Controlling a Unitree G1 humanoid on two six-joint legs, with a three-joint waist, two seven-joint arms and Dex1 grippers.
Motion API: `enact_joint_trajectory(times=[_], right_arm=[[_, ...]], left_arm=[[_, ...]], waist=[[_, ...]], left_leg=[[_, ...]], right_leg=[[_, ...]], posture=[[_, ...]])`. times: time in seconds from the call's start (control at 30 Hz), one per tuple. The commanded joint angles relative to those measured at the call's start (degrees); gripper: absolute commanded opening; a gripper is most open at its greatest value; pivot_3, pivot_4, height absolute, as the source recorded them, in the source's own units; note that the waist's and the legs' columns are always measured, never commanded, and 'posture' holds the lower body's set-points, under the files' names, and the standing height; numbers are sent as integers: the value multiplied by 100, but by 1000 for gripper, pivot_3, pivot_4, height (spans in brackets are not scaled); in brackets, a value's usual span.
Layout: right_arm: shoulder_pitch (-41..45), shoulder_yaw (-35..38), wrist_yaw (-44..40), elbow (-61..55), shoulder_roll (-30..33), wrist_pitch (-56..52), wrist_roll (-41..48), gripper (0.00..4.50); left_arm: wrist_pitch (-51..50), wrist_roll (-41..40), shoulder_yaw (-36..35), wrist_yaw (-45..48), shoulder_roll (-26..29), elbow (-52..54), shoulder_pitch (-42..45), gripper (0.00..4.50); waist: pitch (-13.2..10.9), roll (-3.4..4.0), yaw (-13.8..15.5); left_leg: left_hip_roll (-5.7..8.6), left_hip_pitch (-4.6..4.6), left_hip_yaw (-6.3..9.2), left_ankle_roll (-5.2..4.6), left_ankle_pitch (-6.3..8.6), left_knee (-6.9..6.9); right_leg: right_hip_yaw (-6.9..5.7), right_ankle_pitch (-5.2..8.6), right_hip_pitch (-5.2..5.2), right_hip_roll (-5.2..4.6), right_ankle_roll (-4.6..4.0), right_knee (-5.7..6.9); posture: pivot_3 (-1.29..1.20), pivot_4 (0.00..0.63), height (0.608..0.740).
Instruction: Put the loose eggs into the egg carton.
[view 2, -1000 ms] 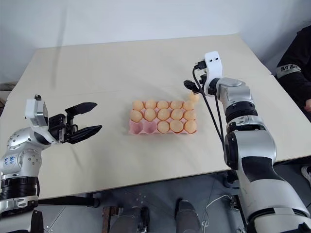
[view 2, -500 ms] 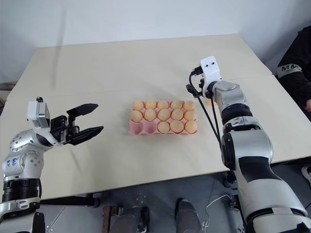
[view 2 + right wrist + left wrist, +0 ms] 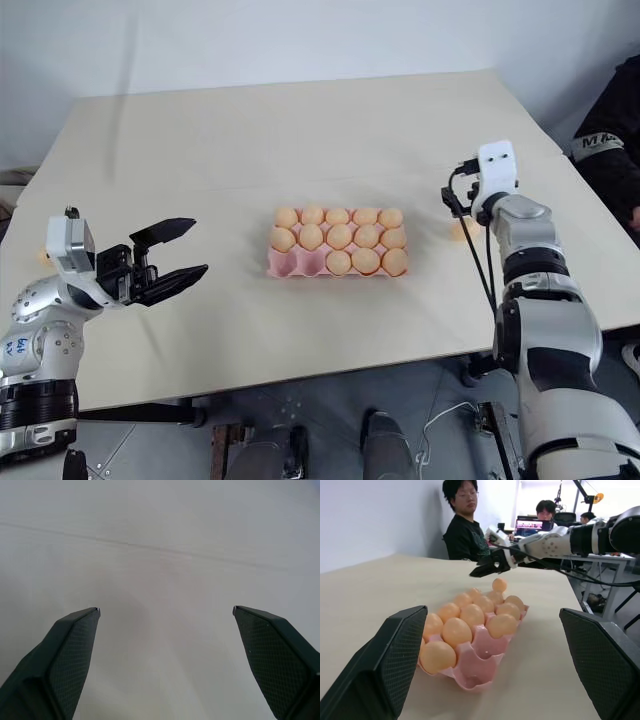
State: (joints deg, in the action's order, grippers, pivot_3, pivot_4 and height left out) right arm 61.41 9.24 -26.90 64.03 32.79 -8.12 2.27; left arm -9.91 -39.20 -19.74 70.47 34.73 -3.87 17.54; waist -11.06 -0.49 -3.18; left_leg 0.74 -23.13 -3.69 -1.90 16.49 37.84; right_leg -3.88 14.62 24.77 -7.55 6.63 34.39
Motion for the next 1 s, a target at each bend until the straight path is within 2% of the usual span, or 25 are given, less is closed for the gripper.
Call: enact_joint_trajectory(times=[0.03,0.1,0.23,0.53,0.73,0.87,1.0], right_arm=[[-642,296,-187,-1126,154,-517,413,4465],[-1348,500,-119,-1879,193,-957,616,4465],[-2219,633,-62,-3073,102,-1532,874,4465],[-3517,913,337,-5323,-231,-2835,1400,4465],[-4010,1036,633,-5710,-334,-3054,1467,4465],[-4019,1029,655,-5739,-404,-2869,1511,3591],[-3921,976,659,-5631,-397,-2785,1481,2202]], left_arm=[[45,-131,-98,-48,11,211,-16,4500],[43,-127,-95,-54,6,199,-6,4500],[35,-114,-48,-36,-8,168,29,4500],[50,-86,4,-10,0,53,221,4500],[80,-55,26,-4,-27,5,227,4500],[103,-43,68,-16,-67,-33,283,4500],[123,-36,67,-22,-72,-43,293,4500]], waist=[[0,0,5],[0,0,31],[1,-2,104],[0,0,164],[1,-1,166],[1,-1,164],[1,-1,159]], left_leg=[[-2,3,-2,0,0,2],[-3,6,-3,-3,-2,7],[-3,16,-2,-11,2,22],[-6,20,8,-18,5,21],[-8,18,4,-26,3,18],[-8,20,2,-31,5,18],[-9,21,2,-33,5,18]], right_leg=[[-1,0,-3,1,0,1],[0,0,-6,0,0,6],[2,-4,-21,-4,-3,6],[36,-21,-17,-9,-20,-2],[34,-21,-20,-7,-21,-3],[31,-22,-19,-5,-21,-20],[32,-22,-19,-2,-22,-19]], posture=[[0,150,740],[0,150,740],[0,150,740],[0,150,740],[0,150,740],[0,150,740],[0,150,740]])
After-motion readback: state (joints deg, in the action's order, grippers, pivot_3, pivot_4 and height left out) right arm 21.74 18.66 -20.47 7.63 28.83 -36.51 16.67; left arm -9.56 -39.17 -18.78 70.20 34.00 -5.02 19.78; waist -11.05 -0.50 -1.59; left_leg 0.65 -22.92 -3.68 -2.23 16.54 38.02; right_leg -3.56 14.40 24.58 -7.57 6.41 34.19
